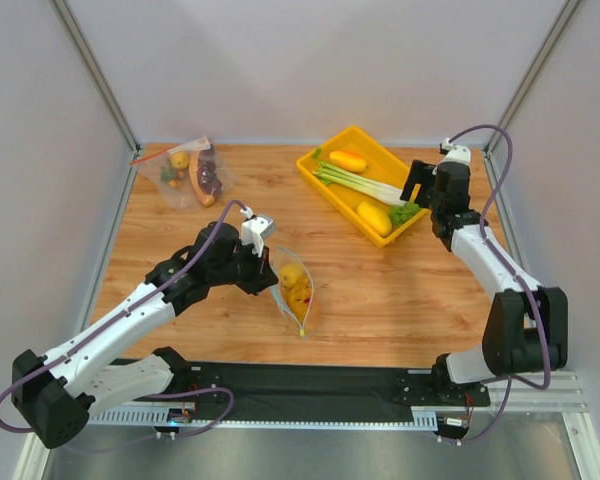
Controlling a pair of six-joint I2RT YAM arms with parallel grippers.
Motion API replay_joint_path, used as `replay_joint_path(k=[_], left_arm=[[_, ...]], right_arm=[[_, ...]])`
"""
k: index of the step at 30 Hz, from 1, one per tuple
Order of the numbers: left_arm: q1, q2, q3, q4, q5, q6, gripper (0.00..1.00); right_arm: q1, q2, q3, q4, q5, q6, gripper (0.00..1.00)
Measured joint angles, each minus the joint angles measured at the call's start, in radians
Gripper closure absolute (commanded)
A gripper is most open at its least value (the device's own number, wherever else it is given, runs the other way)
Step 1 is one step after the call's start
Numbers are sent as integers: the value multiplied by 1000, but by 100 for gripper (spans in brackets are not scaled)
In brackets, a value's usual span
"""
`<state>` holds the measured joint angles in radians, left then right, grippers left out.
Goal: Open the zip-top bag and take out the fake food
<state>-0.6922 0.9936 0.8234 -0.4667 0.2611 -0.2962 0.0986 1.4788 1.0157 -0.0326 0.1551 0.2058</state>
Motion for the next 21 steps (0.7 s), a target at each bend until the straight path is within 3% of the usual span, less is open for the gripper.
replay_joint_path(k=[7,13,21], left_arm=[[0,-3,50,-56,0,14,100],[0,-3,80,-96,-1,23,100],[0,-3,80,-99,0,26,100]], right_arm=[[87,-247,-22,-49,-21,7,16],[323,-378,-22,-129,-103,18,16],[584,-398,-11,-204,-320,82,28]])
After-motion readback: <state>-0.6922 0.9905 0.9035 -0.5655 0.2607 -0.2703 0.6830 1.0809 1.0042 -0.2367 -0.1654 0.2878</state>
